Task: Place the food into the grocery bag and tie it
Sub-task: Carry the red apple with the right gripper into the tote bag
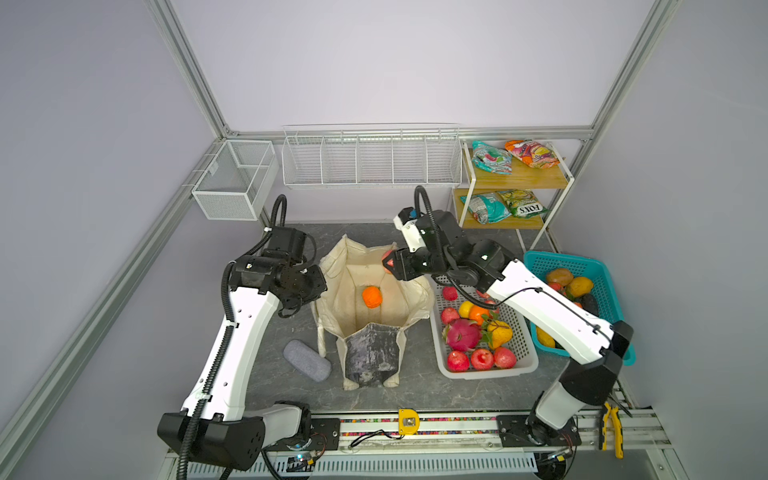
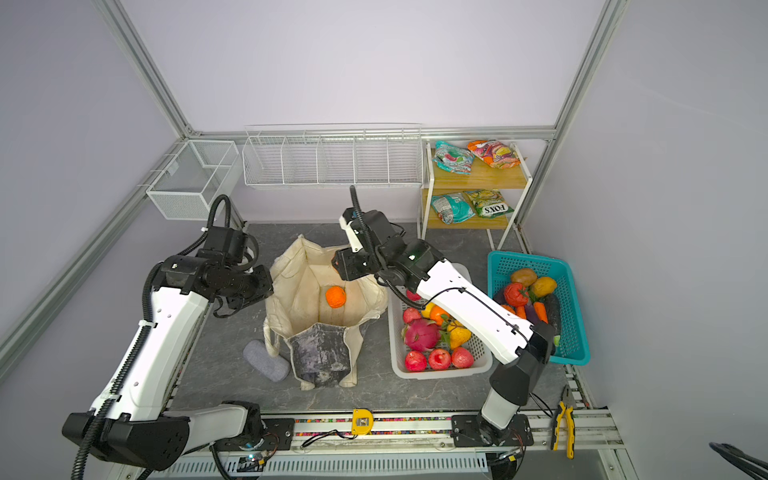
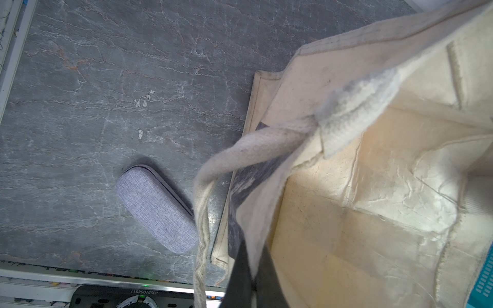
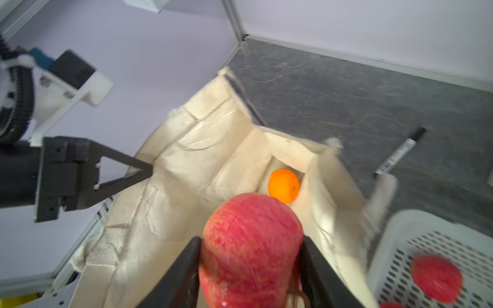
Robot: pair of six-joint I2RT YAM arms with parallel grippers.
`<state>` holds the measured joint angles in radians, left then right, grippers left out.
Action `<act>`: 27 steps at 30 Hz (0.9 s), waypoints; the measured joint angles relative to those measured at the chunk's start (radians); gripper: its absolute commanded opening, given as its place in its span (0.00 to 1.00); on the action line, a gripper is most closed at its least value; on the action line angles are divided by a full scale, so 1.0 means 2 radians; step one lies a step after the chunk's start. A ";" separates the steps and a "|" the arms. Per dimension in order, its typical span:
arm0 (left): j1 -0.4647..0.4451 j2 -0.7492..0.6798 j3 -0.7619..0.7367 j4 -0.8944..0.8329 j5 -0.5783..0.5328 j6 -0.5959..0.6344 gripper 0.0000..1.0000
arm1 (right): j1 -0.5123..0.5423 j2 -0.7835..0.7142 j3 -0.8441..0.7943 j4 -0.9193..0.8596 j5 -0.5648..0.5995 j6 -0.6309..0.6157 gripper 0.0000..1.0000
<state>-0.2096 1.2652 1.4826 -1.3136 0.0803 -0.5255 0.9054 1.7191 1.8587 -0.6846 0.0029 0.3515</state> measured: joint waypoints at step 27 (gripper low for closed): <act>0.000 -0.003 0.000 0.003 -0.002 -0.008 0.00 | 0.040 0.172 -0.012 0.034 -0.047 -0.086 0.47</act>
<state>-0.2096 1.2583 1.4826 -1.3071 0.0765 -0.5411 0.9859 2.0624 1.8343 -0.6174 -0.0917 0.1795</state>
